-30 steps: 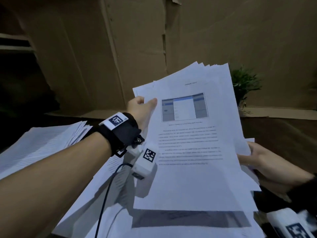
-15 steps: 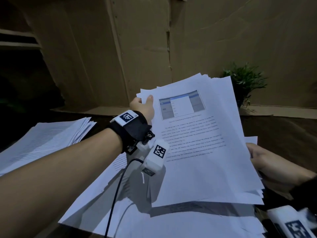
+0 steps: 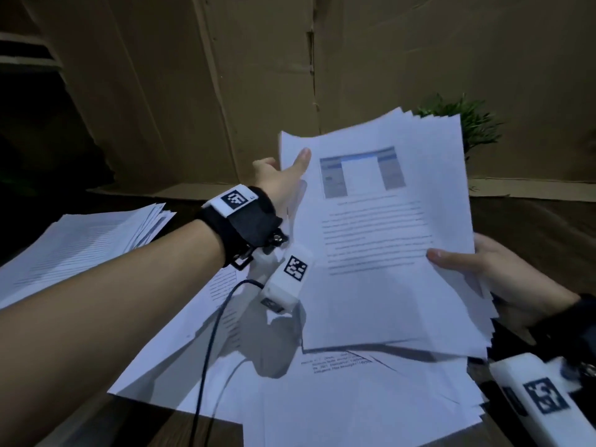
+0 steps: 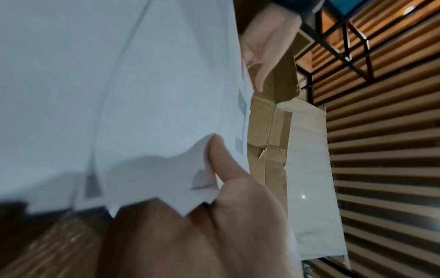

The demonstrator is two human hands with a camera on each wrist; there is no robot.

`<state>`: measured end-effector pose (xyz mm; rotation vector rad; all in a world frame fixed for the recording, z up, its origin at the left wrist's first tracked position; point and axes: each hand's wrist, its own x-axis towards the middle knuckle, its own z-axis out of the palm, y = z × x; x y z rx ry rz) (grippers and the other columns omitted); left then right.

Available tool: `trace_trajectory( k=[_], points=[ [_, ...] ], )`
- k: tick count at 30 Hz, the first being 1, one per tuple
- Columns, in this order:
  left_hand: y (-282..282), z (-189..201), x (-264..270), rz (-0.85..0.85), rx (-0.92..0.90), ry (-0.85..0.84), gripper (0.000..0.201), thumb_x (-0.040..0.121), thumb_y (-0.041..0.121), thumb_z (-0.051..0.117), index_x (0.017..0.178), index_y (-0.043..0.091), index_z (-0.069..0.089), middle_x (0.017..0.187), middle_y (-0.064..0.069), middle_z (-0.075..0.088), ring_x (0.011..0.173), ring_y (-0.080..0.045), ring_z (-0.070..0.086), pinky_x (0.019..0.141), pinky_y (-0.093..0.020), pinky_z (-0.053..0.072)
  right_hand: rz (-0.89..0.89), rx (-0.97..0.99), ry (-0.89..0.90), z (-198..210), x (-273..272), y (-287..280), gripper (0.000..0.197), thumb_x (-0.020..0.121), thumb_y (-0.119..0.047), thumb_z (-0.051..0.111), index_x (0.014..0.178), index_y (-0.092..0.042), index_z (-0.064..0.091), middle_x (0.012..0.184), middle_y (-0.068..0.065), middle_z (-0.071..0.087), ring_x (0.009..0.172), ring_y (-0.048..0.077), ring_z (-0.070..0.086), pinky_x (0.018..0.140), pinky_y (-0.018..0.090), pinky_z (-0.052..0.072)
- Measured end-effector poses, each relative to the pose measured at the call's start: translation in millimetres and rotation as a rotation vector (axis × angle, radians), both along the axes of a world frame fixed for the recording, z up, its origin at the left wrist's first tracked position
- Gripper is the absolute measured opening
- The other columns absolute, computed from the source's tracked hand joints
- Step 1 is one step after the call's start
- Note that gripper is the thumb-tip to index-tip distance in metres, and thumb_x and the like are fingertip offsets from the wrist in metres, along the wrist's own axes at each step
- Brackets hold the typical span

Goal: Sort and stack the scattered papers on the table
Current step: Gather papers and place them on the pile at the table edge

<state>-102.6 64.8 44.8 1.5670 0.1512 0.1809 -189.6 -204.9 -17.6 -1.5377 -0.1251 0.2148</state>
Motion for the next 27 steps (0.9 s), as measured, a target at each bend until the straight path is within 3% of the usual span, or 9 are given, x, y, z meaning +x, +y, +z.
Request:
trace_trajectory(
  k=[2,4,8,13,16,19,21,25,27],
  points=[
    [10,-7,-7,-0.264,0.044,0.077,0.094,0.072,0.043,0.083,0.147,0.013,0.034,0.133,-0.003,0.06,0.111,-0.026,0.065,0.08,-0.043,0.058,-0.016,0.069,-0.019,2,0,-4,0.033,0.095,-0.01,0.053,0.126,-0.013,0.063,0.113,0.007,0.075,0.096,0.03,0.074,0.065,0.031,0.061],
    [11,-17,-20,-0.505,0.222,0.055,0.06,0.089,0.02,0.07,0.144,0.015,0.044,0.132,-0.003,0.064,0.114,-0.025,0.065,0.084,-0.043,0.058,-0.008,0.121,-0.044,2,0,-5,0.035,0.095,-0.008,0.05,0.126,-0.016,0.062,0.118,0.006,0.074,0.099,0.03,0.073,0.067,0.032,0.061],
    [1,-33,-35,-0.521,0.155,-0.099,0.047,0.095,-0.003,0.055,0.14,0.008,0.047,0.135,-0.008,0.061,0.12,-0.025,0.061,0.103,-0.045,0.049,0.02,0.131,-0.061,-2,0,-1,0.05,0.088,0.001,0.052,0.133,-0.018,0.058,0.125,0.007,0.07,0.107,0.033,0.07,0.081,0.043,0.061],
    [-3,-40,-30,-0.342,0.092,-0.168,0.035,0.096,0.006,0.059,0.131,0.0,0.057,0.127,-0.01,0.066,0.114,-0.027,0.065,0.103,-0.049,0.048,0.041,0.229,0.023,0,-2,0,0.038,0.094,-0.028,0.051,0.129,-0.02,0.063,0.121,0.005,0.072,0.103,0.029,0.072,0.075,0.037,0.062],
    [-8,-35,-35,-0.304,0.106,-0.168,0.031,0.096,0.018,0.061,0.124,0.003,0.063,0.119,-0.006,0.07,0.104,-0.022,0.07,0.093,-0.041,0.054,0.066,0.17,-0.031,-1,-3,1,0.039,0.094,-0.021,0.052,0.131,-0.02,0.062,0.125,0.005,0.071,0.107,0.029,0.071,0.083,0.04,0.06],
    [-9,-25,-41,-0.297,0.163,-0.115,0.032,0.097,0.038,0.057,0.103,0.008,0.066,0.089,-0.002,0.069,0.069,-0.015,0.065,0.069,-0.027,0.05,0.042,0.112,-0.138,-5,-3,1,0.044,0.092,-0.009,0.052,0.135,-0.02,0.059,0.129,0.003,0.068,0.113,0.028,0.068,0.088,0.039,0.058],
    [-3,-17,-45,-0.321,0.249,0.01,0.044,0.098,0.053,0.046,0.094,0.011,0.057,0.074,-0.001,0.059,0.057,-0.021,0.058,0.062,-0.029,0.048,0.007,0.131,-0.22,-6,1,-4,0.045,0.098,-0.007,0.048,0.14,-0.021,0.055,0.133,0.0,0.066,0.118,0.026,0.066,0.088,0.037,0.058],
    [29,-17,-45,-0.309,0.552,0.224,0.044,0.1,0.05,0.043,0.12,0.013,0.055,0.109,-0.005,0.068,0.097,-0.026,0.067,0.086,-0.041,0.054,-0.14,0.194,-0.369,-6,27,-35,0.049,0.102,-0.014,0.043,0.15,-0.021,0.043,0.147,-0.002,0.055,0.131,0.023,0.056,0.101,0.04,0.05],
    [46,-25,-45,-0.301,0.705,0.327,0.035,0.099,0.041,0.052,0.116,0.01,0.055,0.108,-0.005,0.063,0.092,-0.026,0.06,0.081,-0.038,0.051,-0.188,0.212,-0.391,-6,40,-55,0.052,0.1,-0.024,0.05,0.151,-0.02,0.041,0.15,-0.002,0.051,0.137,0.022,0.05,0.107,0.041,0.046]
  ],
)
